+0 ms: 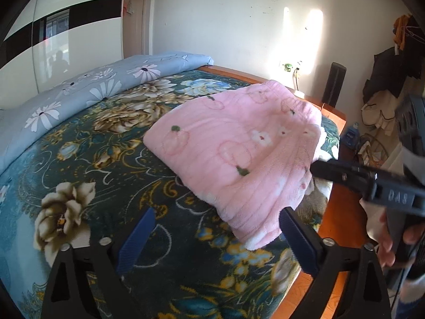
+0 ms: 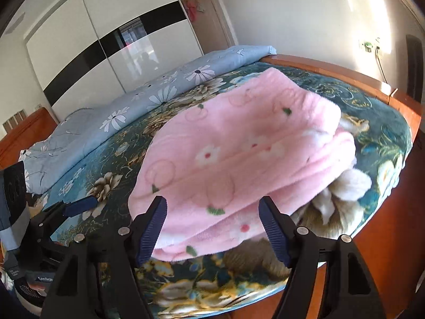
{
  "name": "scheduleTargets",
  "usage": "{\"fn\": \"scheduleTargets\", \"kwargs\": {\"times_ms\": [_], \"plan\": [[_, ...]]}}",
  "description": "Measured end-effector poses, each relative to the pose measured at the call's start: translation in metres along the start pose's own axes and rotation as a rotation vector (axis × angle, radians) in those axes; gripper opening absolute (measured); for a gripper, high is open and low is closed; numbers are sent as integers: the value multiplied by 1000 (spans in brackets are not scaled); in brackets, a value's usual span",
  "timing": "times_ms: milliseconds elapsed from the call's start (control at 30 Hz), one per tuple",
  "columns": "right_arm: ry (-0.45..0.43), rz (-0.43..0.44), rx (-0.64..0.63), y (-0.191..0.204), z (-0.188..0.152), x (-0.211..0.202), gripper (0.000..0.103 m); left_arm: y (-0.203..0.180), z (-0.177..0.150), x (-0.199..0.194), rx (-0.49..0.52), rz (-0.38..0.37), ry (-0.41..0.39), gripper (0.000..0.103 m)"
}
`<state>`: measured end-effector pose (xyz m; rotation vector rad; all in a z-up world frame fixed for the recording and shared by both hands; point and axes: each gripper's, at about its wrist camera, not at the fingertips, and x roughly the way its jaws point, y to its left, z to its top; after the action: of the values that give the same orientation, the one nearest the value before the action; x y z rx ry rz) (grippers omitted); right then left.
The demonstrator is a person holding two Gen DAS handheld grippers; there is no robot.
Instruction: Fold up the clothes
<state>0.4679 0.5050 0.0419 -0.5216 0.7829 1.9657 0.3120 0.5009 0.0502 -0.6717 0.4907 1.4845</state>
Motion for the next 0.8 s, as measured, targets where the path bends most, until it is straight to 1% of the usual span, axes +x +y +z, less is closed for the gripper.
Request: {"fn": "scheduleTargets", "kwargs": {"times_ms": [167,233,267,300,367,467,533,567,600,667,800], "plan": [[-17,-37,27,9,-22,-8,75,5,-3,-9,-21,14,-10,103],[-19,-46,51,11,-29,-9,78,6,-4,-11,-29,13,-5,103],[-14,-40,66,11,-31,-9,83,6,-5,-13,-33,10,-3,103],[-17,-31,82,12,-34,-10,86,7,-5,-14,-36,7,-3,103],[-19,-16,110,12,-39,-11,86,7,-7,-19,-44,6,-13,103],[-14,-34,134,13,-42,-14,86,9,-8,-24,-51,4,-16,103],[-15,-50,139,15,-42,-17,87,10,-11,-25,-54,6,-4,103],[-15,-70,136,17,-42,-18,92,11,-12,-26,-57,9,1,103],[-17,-89,132,20,-41,-19,99,13,-13,-27,-60,11,2,103],[-32,-115,114,27,-40,-24,102,15,-17,-29,-68,15,4,103],[-34,-124,83,39,-41,-31,103,20,-22,-36,-85,14,7,103]]}}
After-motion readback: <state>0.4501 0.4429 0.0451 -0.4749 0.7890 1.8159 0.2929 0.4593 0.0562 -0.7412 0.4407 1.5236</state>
